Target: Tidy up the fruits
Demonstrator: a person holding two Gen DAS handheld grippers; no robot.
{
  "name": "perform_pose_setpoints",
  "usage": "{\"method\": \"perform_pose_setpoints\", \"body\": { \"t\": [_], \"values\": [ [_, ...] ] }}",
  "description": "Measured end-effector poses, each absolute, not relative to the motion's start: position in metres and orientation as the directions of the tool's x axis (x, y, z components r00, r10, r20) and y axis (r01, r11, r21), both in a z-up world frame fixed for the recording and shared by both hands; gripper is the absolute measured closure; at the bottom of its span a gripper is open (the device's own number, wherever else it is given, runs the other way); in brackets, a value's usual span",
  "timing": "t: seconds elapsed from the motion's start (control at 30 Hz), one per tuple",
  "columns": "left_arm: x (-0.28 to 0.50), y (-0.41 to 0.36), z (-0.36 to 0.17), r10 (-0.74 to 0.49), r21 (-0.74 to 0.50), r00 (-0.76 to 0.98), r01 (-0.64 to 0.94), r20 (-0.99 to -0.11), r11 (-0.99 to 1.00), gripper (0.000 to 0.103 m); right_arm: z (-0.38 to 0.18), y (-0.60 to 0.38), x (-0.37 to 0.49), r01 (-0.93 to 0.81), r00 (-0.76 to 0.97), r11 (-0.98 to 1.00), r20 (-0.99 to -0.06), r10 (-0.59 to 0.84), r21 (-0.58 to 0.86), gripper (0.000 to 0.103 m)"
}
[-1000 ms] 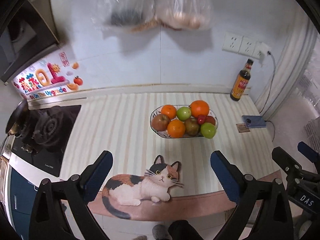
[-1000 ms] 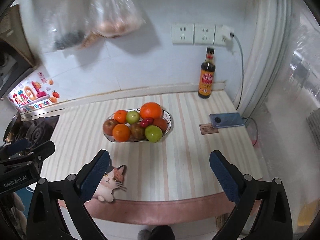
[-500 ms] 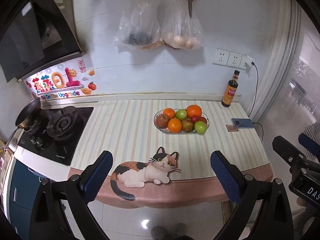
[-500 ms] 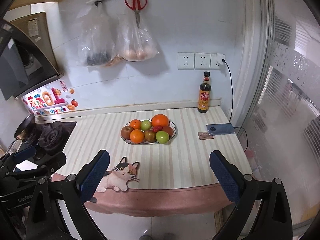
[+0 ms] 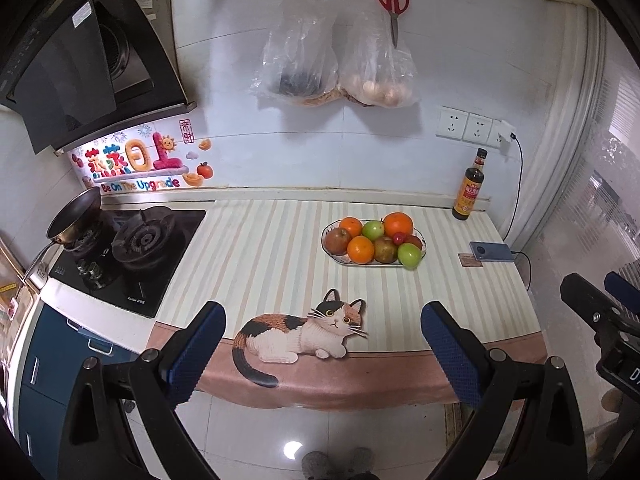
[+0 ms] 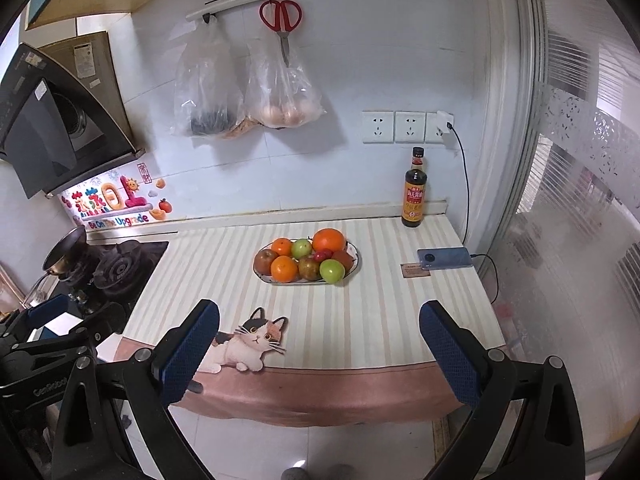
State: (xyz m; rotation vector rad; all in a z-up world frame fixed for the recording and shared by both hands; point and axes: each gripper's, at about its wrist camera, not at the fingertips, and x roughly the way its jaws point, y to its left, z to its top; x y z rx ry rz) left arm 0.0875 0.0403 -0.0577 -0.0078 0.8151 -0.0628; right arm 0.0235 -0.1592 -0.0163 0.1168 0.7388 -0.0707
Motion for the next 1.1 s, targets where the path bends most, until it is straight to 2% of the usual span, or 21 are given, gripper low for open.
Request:
{"method": "perform_pose_setpoints", "body": {
  "t": [0.73,1.1],
  "values": [
    [0.098,0.035,-0.051,-0.048,-0.029,0.688,0.039,-0.724,0.999,0.003,-0.025,-0.160,0.050,0.076,0.726,0.995,-0.687,-0.008,0.069,0.001],
    [0.160,0.036,-0.078,-0.006,0.004,0.625,0.014,-0.780,1.000,0.001,-0.066,-0.163,0.123,0.088,0.646,0.995,-0.763,-0.024,0.044,0.001]
  ]
}}
